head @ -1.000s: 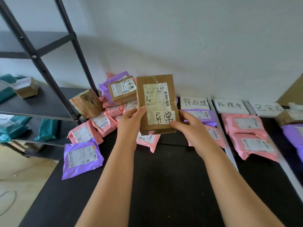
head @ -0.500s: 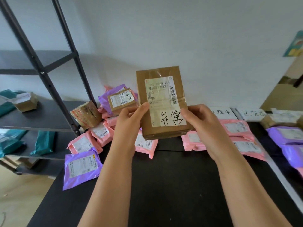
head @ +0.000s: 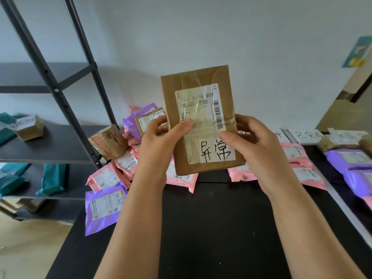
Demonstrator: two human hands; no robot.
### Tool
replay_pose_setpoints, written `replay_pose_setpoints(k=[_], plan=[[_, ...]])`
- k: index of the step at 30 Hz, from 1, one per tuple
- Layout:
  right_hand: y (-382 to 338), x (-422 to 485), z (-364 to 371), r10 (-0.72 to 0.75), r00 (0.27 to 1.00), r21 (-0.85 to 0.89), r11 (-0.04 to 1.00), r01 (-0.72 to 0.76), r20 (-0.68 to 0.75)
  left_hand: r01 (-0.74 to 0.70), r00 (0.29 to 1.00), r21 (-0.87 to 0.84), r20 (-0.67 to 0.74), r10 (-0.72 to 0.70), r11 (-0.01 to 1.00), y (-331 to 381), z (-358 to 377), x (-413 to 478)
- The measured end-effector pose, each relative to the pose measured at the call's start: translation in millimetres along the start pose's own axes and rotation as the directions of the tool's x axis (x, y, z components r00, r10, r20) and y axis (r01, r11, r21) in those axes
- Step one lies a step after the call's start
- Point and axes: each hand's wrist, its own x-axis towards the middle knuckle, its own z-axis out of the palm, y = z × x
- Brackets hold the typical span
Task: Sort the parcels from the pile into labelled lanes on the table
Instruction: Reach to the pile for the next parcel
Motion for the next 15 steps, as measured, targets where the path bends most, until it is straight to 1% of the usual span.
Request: replay_pose_setpoints(k=[5,8,10,13,15], plan=[[-6,-2,1,-0.022,1.0,-0.049,0.999,0.021,-0.007,-0.016,1.0,-0.021,0.017,0.016,1.0,3,-2,-3],[-10,-2,1,-0.033,0.999,-0.027,0.999,0.033,-0.026,-0.002,0.999,-0.06,0.032,0.004,0.998,6,-5,-4],[-12,-2,1,-0.05,0.997,-0.031,0.998,0.048,-0.056,-0.002,0.999,-0.057,0.053,0.005,0.998,9,-7,-4],[-15,-3,1,-0.076,0.993,-0.02,0.997,0.075,-0.09,-0.059,0.993,-0.02,0.098,0.061,0.998,12,-9,-5],[-16,-4,1,-0.097,0.992,0.012,0.995,0.098,-0.078,-0.1,0.987,-0.004,0.128,0.1,0.995,12,-10,-5]])
